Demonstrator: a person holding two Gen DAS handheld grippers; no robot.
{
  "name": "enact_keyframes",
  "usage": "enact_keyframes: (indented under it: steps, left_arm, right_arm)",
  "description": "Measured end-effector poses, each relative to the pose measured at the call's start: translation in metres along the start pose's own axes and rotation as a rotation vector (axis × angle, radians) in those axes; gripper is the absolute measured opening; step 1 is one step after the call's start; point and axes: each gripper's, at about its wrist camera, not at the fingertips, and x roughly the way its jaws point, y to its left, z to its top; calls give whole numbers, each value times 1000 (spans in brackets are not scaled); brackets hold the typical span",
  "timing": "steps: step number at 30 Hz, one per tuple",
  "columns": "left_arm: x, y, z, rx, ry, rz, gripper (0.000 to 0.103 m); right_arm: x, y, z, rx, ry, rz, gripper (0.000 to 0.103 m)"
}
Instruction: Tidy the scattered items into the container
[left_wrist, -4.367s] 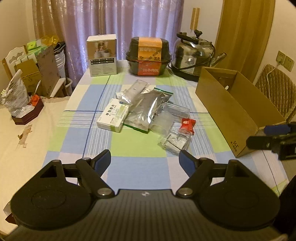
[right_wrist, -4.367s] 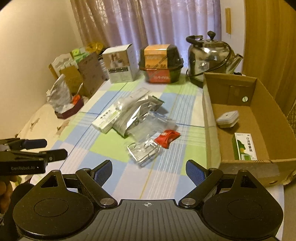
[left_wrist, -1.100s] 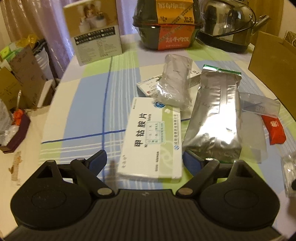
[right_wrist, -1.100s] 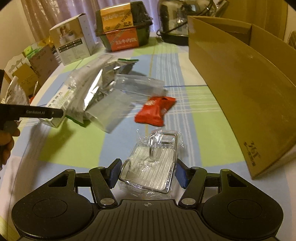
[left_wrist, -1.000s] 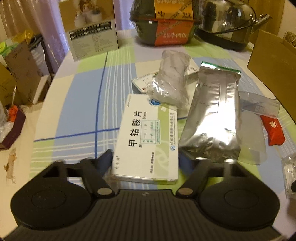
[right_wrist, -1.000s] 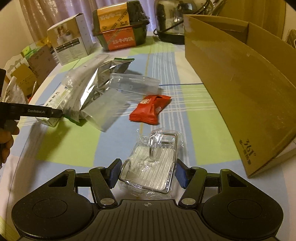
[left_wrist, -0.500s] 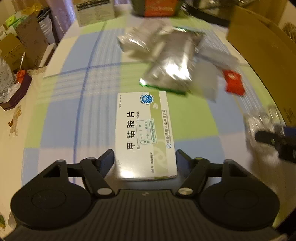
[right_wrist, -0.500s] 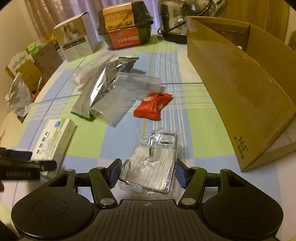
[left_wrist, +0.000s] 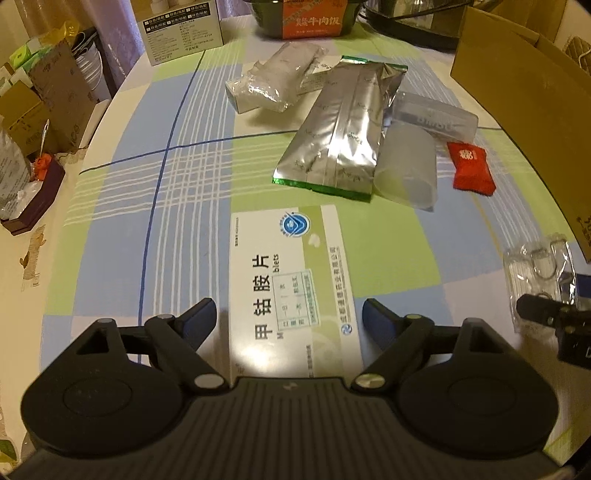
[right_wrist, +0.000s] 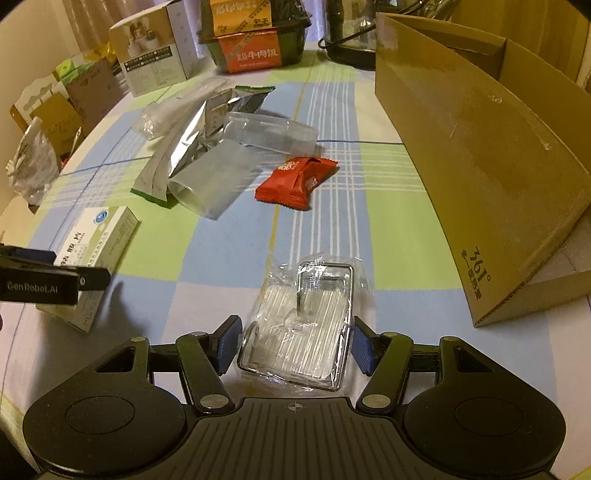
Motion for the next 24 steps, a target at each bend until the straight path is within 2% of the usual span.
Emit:
enact_keyframes:
  steps: [6,12,16,24]
  left_arm:
    - [2,1,1,-12,-9,-20,82]
    - [4,4,0,-21,-9,-31,68]
    - [-5,3,-1,-13,-9,-41,67]
    - [-39,-10,-8,-14,-46,-42,67]
  right_arm:
    - [0,0,0,-4,5,-16,63]
    - [0,2,-2,-15,2,-26,63]
    - [-4,1,0,-4,10,-21,59]
    - [-30,2,6,-14,-43,-17,59]
